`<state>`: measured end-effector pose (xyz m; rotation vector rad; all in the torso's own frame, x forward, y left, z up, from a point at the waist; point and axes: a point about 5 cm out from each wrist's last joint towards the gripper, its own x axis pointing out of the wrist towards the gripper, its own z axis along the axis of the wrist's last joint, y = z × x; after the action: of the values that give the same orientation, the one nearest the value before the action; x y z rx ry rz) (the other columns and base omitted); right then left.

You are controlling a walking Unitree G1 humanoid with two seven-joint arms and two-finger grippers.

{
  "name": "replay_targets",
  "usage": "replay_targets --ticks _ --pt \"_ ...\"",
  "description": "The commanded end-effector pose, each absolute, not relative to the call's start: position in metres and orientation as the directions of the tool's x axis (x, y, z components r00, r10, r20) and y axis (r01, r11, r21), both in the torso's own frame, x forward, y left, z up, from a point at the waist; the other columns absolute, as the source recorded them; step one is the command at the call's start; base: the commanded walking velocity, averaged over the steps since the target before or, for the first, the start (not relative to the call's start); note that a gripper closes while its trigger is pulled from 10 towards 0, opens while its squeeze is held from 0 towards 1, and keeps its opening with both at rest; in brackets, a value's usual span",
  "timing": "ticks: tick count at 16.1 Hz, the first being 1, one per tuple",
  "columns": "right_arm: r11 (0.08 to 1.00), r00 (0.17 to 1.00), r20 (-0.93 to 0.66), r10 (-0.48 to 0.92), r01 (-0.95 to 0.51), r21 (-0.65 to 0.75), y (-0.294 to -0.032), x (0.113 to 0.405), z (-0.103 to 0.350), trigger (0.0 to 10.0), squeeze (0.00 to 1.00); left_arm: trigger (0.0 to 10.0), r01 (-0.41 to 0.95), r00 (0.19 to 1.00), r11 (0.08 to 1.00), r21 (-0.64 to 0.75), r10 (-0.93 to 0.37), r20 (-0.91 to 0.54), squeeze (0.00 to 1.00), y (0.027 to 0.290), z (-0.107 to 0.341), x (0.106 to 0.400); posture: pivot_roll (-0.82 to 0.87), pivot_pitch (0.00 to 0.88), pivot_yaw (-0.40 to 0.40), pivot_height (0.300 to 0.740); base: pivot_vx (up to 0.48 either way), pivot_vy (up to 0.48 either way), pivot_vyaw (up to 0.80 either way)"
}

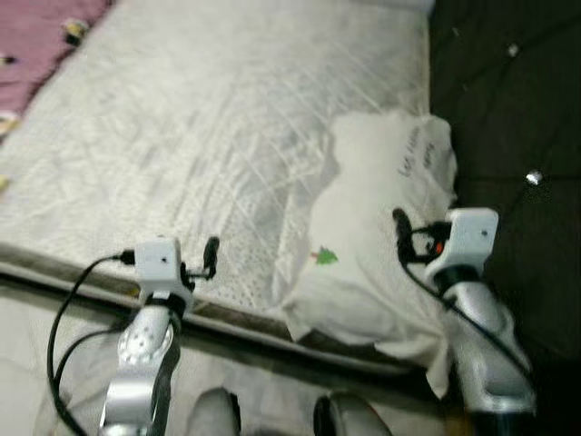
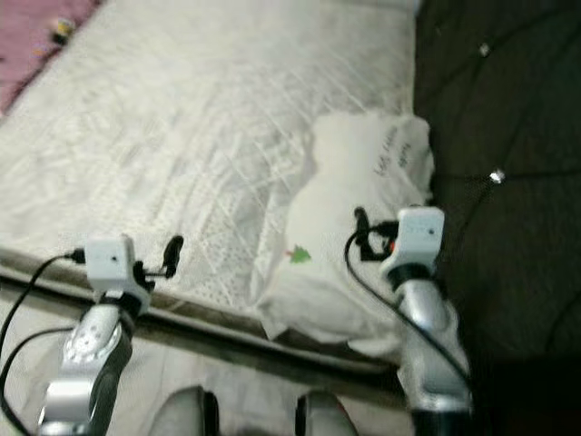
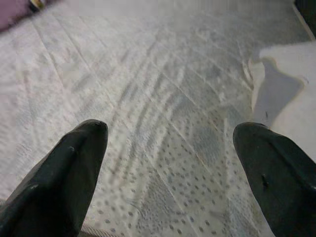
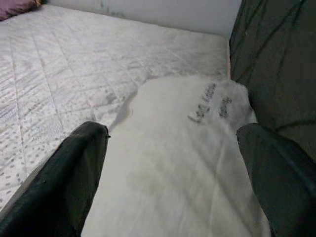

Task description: Clean up the room

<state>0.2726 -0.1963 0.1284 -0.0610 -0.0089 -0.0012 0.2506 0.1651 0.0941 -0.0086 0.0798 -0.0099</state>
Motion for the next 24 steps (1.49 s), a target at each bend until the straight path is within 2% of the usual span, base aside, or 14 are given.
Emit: replay_targets --ticks 1,3,7,9,11,12,14,15,17,19,24 --pt "0.999 0.999 -0.04 -0.011 0.009 -0.054 -0.202 0.271 0.12 10.0 0.0 10.0 -0.006 0.995 1.0 0.014 0.007 -0.096 0.0 0.17 0.088 0.249 0.0 0.082 0.018 0.74 0.0 0.0 0.0" --pt "1.0 0.988 -0.154 -0.028 0.028 -0.004 -0.209 0.277 0.107 10.0 0.0 10.0 -0.01 0.994 1.0 0.03 0.013 -0.112 0.0 0.169 0.081 0.252 -0.02 0.069 0.057 0.74 0.0 0.0 0.0" --pt "0.999 0.986 -0.163 0.042 -0.046 -0.021 -0.195 0.278 0.098 10.0 0.0 10.0 0.029 0.992 1.0 0.0 -0.029 -0.124 0.0 0.157 0.073 0.258 -0.03 0.023 0.053 0.74 0.0 0.0 0.0" --pt "0.999 0.987 -0.154 -0.037 0.038 0.009 -0.192 0.272 0.09 10.0 0.0 10.0 0.033 0.987 0.995 -0.095 -0.047 -0.152 0.0 0.15 0.07 0.259 -0.02 0.0 0.03 0.74 0.0 0.0 0.0" --pt "0.993 0.98 -0.168 -0.107 0.115 0.038 -0.193 0.261 0.079 10.0 0.0 10.0 0.003 0.992 0.999 -0.039 -0.008 -0.125 0.0 0.154 0.069 0.259 -0.01 0.0 0.018 0.74 0.0 0.0 0.0" --pt "0.982 0.968 -0.196 -0.154 0.173 0.081 -0.195 0.255 0.072 10.0 0.0 10.0 -0.01 0.992 0.998 -0.068 0.001 -0.128 0.0 0.156 0.069 0.259 -0.01 0.0 0.016 0.74 0.0 0.0 0.0" --pt "0.971 0.96 -0.212 -0.184 0.211 0.113 -0.197 0.249 0.067 10.0 0.0 10.0 -0.016 0.992 0.997 -0.071 0.007 -0.123 0.0 0.158 0.069 0.259 -0.02 0.0 0.021 0.74 0.0 0.0 -0.8" --pt "0.98 0.967 -0.197 -0.16 0.18 0.087 -0.197 0.248 0.069 10.0 0.0 10.0 0.002 0.992 0.997 -0.074 -0.011 -0.123 0.0 0.157 0.07 0.261 -0.03 0.0 0.026 0.74 0.0 0.0 -0.8" --pt "0.983 0.968 -0.194 -0.159 0.174 0.06 -0.205 0.249 0.07 10.0 0.0 10.0 0.021 0.992 0.997 -0.073 -0.03 -0.126 0.0 0.156 0.069 0.263 -0.03 0.0 0.019 0.74 0.0 0.0 -0.8" --pt "0.97 0.959 -0.179 -0.219 0.234 0.065 -0.222 0.256 0.077 10.0 0.0 10.0 0.014 0.993 0.996 -0.083 -0.024 -0.115 0.0 0.154 0.07 0.268 -0.05 0.0 0.016 0.74 0.0 0.0 -0.8" --pt "0.973 0.964 -0.17 -0.203 0.218 0.074 -0.219 0.26 0.08 10.0 0.0 10.0 0.008 0.993 0.994 -0.113 -0.021 -0.119 0.0 0.152 0.07 0.269 -0.05 0.0 0.014 0.74 0.0 0.056 -0.8"
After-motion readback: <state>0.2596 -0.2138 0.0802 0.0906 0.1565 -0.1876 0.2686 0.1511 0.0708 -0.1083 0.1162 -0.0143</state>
